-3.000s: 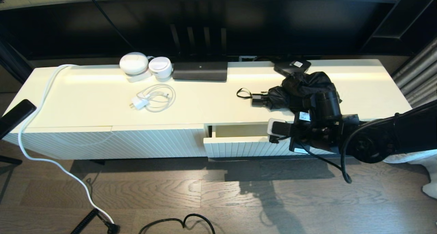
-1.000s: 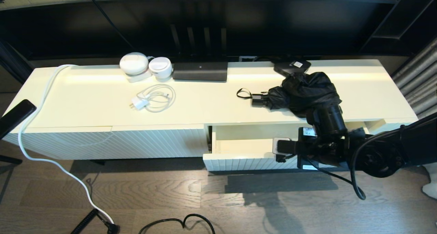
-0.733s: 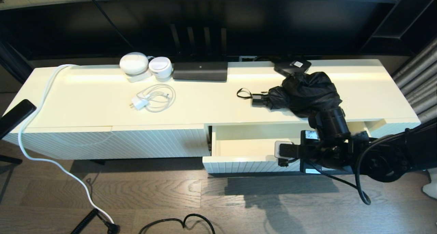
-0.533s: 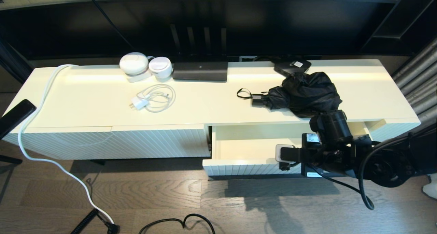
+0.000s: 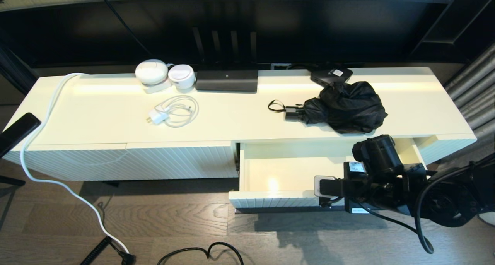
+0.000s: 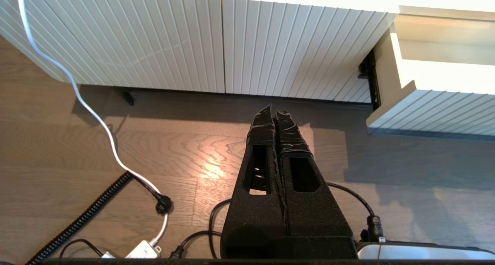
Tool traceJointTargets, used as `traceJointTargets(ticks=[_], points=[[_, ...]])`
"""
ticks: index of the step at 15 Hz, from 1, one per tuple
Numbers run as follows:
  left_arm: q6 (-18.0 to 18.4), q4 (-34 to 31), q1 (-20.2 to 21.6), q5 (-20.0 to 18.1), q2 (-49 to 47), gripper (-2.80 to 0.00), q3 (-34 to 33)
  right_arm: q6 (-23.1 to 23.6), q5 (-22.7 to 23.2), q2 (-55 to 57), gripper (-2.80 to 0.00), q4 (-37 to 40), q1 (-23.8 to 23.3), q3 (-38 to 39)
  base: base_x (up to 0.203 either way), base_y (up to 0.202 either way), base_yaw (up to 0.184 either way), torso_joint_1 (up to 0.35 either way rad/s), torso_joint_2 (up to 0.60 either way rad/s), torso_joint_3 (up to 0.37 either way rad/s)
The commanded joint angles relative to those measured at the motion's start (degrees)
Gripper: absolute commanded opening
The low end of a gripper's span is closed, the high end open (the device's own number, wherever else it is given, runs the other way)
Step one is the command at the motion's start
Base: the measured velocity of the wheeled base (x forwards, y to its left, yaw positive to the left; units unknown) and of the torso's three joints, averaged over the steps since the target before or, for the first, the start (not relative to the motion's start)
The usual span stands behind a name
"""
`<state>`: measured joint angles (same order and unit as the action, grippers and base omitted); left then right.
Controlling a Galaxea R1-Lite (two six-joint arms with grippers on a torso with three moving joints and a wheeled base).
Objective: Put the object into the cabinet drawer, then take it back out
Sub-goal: Open the drawer
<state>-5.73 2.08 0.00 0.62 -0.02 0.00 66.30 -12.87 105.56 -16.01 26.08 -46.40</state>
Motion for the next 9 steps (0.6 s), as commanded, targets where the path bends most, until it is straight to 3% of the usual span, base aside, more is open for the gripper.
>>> traceJointTargets(ticks=[1,9], points=[[-0.1,0.0,0.0,0.0,0.0,-2.8,0.0,-0.3,0.1,-0.6,-2.8,0.0,0.7,1.5,0.0,0.0,0.0,0.0,0.0,0.0],[-0.1,0.0,0.0,0.0,0.0,-2.8,0.0,-0.6,0.2,-5.5,-2.8,0.0,2.2,8.3,0.0,0.0,0.0,0.0,0.0,0.0]])
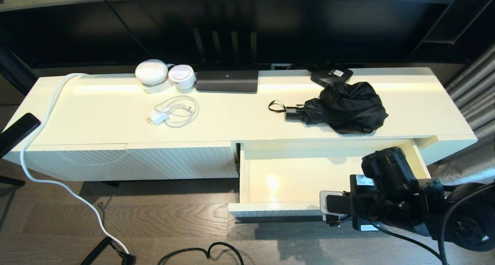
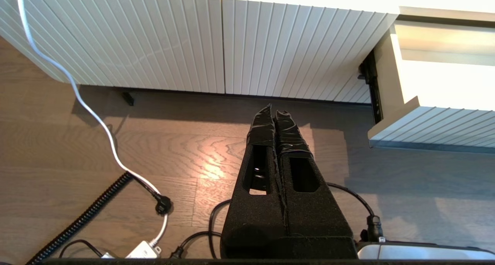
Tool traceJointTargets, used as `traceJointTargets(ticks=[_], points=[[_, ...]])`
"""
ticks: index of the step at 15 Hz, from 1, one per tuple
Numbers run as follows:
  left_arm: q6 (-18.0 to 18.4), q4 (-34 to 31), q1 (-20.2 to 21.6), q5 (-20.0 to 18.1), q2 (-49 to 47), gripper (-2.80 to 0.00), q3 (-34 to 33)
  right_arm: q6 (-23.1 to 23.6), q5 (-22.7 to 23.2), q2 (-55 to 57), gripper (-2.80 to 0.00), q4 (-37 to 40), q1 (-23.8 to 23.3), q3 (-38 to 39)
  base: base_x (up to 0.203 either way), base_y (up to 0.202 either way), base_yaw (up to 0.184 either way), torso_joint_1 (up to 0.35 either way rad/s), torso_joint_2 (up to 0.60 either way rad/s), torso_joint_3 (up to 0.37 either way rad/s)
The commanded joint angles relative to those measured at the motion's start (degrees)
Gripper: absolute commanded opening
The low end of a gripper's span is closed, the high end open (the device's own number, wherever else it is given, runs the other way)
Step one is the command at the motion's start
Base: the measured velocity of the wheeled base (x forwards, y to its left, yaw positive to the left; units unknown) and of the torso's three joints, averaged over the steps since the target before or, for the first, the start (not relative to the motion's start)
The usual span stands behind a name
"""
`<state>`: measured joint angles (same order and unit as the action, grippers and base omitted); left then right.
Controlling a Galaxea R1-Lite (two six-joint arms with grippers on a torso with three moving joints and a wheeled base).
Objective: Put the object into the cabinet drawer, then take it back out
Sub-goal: Open the drawer
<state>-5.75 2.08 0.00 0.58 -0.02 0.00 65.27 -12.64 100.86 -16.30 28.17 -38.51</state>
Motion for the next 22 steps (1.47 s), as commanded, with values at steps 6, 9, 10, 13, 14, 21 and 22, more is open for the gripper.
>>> traceJointTargets(ticks=[6,9,10,13,14,21,22], points=[[0.0,0.0,0.0,0.0,0.0,-2.8,0.0,0.4,-0.1,-4.0,-2.8,0.3,0.1,5.3,0.0,0.0,0.0,0.0,0.0,0.0],[0.0,0.0,0.0,0.0,0.0,-2.8,0.0,0.4,-0.1,-5.2,-2.8,0.4,0.2,5.8,0.0,0.0,0.0,0.0,0.0,0.0],[0.0,0.0,0.0,0.0,0.0,-2.8,0.0,0.4,-0.1,-6.3,-2.8,0.5,0.5,5.8,0.0,0.0,0.0,0.0,0.0,0.0],[0.0,0.0,0.0,0.0,0.0,-2.8,0.0,-0.2,-0.3,-11.4,-2.8,1.5,1.6,5.6,0.0,0.0,0.0,0.0,0.0,0.0],[0.0,0.0,0.0,0.0,0.0,-2.8,0.0,-0.3,-0.9,-13.5,-2.8,2.3,1.8,5.2,0.0,0.0,0.0,0.0,0.0,0.0],[0.0,0.0,0.0,0.0,0.0,-2.8,0.0,-0.3,-6.9,-25.8,-2.8,24.4,1.9,-12.4,0.0,0.0,0.0,0.0,0.0,0.0],[0.0,0.0,0.0,0.0,0.0,-2.8,0.0,-0.3,-7.3,-25.7,-2.8,27.3,2.1,-16.2,0.0,0.0,0.0,0.0,0.0,0.0]])
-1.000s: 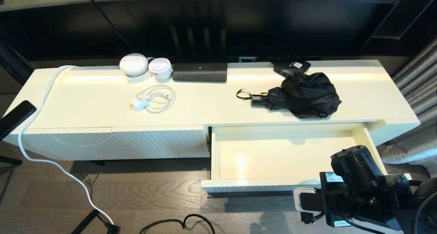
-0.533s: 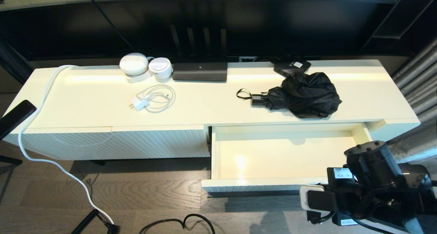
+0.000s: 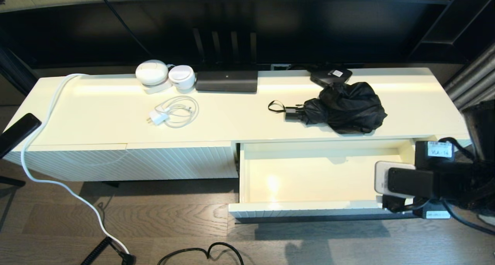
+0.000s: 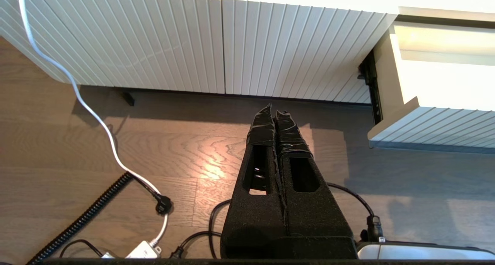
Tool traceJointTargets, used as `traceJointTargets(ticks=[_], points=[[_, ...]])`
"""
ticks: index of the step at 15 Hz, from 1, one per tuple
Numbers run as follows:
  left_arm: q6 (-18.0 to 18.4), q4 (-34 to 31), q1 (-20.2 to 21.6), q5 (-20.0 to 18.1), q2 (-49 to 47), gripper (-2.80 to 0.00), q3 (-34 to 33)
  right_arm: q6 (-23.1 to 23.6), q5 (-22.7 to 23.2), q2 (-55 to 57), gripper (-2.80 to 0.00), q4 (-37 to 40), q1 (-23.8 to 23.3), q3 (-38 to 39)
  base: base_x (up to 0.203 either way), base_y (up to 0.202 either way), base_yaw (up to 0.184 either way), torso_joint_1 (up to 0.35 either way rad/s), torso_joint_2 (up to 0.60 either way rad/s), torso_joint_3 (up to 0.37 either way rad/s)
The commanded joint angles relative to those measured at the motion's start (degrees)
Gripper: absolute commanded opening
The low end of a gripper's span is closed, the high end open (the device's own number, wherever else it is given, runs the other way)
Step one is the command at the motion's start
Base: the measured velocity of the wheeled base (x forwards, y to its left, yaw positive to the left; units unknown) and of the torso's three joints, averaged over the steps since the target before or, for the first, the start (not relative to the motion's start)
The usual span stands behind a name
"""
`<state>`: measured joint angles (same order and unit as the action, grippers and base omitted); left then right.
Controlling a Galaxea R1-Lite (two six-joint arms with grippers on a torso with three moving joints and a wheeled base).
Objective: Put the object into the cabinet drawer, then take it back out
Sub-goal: Open the drawer, then put the umbrella in the drawer
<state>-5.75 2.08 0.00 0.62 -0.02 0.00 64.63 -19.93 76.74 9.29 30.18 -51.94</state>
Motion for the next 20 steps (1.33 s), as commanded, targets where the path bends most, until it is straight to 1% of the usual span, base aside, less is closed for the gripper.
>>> traceJointTargets(ticks=[1,2,5,7,10,11,13,16,18,20], points=[[0.0,0.0,0.0,0.0,0.0,-2.8,0.0,0.6,-0.4,-0.9,-2.8,4.1,0.3,-7.2,0.0,0.0,0.0,0.0,0.0,0.0],[0.0,0.0,0.0,0.0,0.0,-2.8,0.0,1.2,-0.7,0.5,-2.8,5.6,0.4,-11.4,0.0,0.0,0.0,0.0,0.0,0.0],[0.0,0.0,0.0,0.0,0.0,-2.8,0.0,2.0,-2.4,8.0,-2.8,6.7,0.6,-20.5,0.0,0.0,0.0,0.0,0.0,0.0],[0.0,0.0,0.0,0.0,0.0,-2.8,0.0,2.3,-2.3,12.7,-2.8,6.8,0.9,-24.3,0.0,0.0,0.0,0.0,0.0,0.0],[0.0,0.0,0.0,0.0,0.0,-2.8,0.0,4.2,-2.1,17.7,-2.8,6.9,0.5,-29.6,0.0,0.0,0.0,0.0,0.0,0.0],[0.0,0.0,0.0,0.0,0.0,-2.8,0.0,5.0,-2.1,18.5,-2.8,7.1,-0.4,-30.4,0.0,0.0,0.0,0.0,0.0,0.0],[0.0,0.0,0.0,0.0,0.0,-2.8,0.0,9.0,-1.6,20.2,-2.8,7.2,-3.6,-31.5,0.0,0.0,0.0,0.0,0.0,0.0],[0.0,0.0,0.0,0.0,0.0,-2.8,0.0,13.5,1.2,21.4,-2.8,7.2,-7.2,-31.7,0.0,0.0,0.0,0.0,0.0,0.0],[0.0,0.0,0.0,0.0,0.0,-2.8,0.0,14.1,4.6,23.4,-2.8,6.7,-8.2,-32.5,0.0,0.0,0.0,0.0,0.0,0.0],[0.0,0.0,0.0,0.0,0.0,-2.8,0.0,13.4,6.1,24.5,-2.8,6.5,-8.1,-32.9,0.0,0.0,0.0,0.0,0.0,0.0]])
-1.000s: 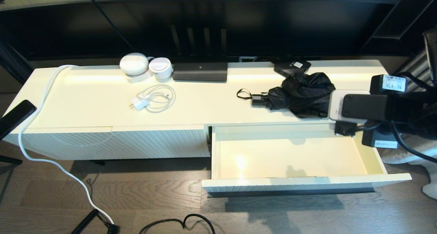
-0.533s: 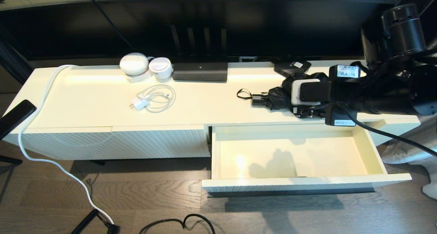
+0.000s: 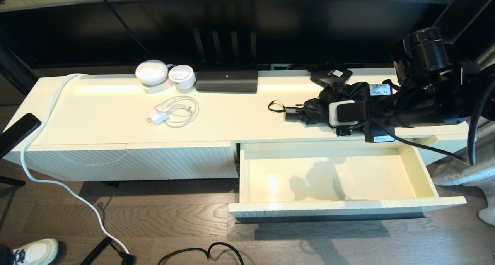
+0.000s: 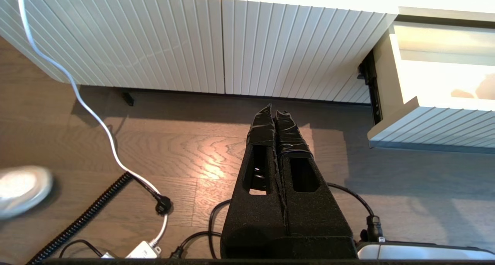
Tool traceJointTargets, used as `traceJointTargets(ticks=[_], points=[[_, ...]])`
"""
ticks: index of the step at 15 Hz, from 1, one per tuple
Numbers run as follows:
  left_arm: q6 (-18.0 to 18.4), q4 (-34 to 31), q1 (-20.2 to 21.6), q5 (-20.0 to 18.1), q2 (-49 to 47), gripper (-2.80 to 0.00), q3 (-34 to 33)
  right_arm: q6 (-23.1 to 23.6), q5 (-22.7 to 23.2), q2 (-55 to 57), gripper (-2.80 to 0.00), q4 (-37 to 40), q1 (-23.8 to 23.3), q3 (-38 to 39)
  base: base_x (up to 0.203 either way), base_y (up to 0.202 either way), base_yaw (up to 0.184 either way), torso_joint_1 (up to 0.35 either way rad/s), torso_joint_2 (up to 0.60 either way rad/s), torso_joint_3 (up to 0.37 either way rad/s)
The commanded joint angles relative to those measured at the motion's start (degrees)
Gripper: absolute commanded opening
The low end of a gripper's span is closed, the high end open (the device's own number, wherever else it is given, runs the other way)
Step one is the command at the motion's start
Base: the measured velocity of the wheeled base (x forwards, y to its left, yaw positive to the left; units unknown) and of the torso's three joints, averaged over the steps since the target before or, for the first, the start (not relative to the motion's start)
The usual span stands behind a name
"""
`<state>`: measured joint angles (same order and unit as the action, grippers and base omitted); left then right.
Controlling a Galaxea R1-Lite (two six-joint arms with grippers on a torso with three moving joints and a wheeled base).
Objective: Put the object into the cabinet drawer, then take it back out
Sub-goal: Put the umbrella in the drawer
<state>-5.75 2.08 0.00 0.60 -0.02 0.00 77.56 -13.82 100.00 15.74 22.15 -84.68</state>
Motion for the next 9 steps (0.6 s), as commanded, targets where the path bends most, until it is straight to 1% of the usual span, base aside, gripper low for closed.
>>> traceJointTargets(ticks=[1,2,4,6,7,9], points=[[0.0,0.0,0.0,0.0,0.0,-2.8,0.0,0.1,0.1,1.6,-2.8,0.0,0.2,-0.1,0.0,0.0,0.0,0.0,0.0,0.0],[0.0,0.0,0.0,0.0,0.0,-2.8,0.0,0.0,0.8,1.8,-2.8,-0.1,0.2,-0.1,0.0,0.0,0.0,0.0,0.0,0.0],[0.0,0.0,0.0,0.0,0.0,-2.8,0.0,0.0,3.8,2.1,-2.8,-0.9,0.2,0.0,0.0,0.0,0.0,0.0,0.0,0.0],[0.0,0.0,0.0,0.0,0.0,-2.8,0.0,0.2,7.3,1.9,-2.8,-4.2,0.0,1.1,0.0,0.0,0.0,0.0,0.0,0.0],[0.0,0.0,0.0,0.0,0.0,-2.8,0.0,0.4,8.3,2.8,-2.8,-5.9,-0.2,1.5,0.0,0.0,0.0,0.0,0.0,0.0],[0.0,0.0,0.0,0.0,0.0,-2.8,0.0,0.4,8.2,4.8,-2.8,-7.0,-0.4,0.8,0.0,0.0,0.0,0.0,0.0,0.0]])
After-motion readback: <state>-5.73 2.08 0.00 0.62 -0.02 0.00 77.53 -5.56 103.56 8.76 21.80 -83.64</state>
